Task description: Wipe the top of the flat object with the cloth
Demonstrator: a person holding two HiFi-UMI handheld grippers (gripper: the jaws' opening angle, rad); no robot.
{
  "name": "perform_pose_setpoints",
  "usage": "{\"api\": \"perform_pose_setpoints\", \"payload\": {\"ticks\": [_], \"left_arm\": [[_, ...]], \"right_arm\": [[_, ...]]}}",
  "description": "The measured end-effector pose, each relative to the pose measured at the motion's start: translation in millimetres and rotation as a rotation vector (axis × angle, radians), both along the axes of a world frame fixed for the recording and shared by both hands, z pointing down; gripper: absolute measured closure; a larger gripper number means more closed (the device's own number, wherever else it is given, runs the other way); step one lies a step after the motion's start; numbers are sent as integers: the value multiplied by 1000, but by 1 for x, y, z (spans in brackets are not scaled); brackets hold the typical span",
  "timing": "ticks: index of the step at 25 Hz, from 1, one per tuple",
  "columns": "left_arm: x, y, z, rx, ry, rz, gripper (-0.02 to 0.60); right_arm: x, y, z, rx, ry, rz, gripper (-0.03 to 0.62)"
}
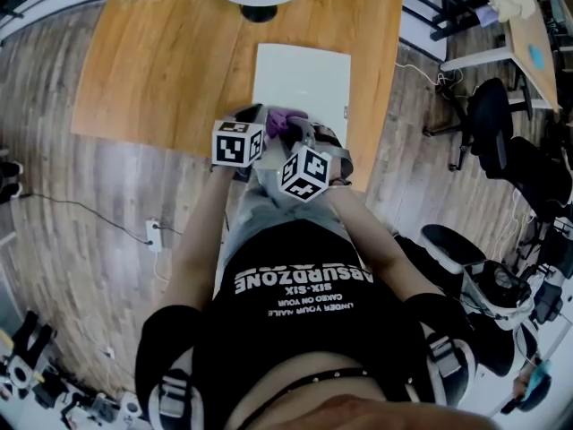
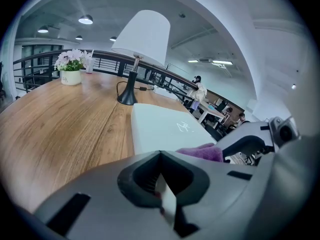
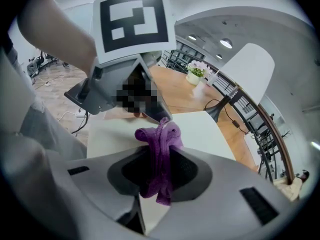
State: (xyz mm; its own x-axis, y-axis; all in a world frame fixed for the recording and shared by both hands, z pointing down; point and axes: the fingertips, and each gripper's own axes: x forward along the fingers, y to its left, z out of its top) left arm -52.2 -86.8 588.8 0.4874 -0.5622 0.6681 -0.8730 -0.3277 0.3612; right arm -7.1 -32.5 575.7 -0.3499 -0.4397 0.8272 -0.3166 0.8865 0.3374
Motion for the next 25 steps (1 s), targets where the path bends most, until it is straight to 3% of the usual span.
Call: {"api": "perform_pose_setpoints", "payload": {"ticks": [14,25], "left_arm": [[8,-7,3,6,-30,17,566],[5,-7,2,-9,-3,22,566]], "right_arm": [[9,-51,1,47,9,4,490],[5,-84,0,75,26,3,490]]}}
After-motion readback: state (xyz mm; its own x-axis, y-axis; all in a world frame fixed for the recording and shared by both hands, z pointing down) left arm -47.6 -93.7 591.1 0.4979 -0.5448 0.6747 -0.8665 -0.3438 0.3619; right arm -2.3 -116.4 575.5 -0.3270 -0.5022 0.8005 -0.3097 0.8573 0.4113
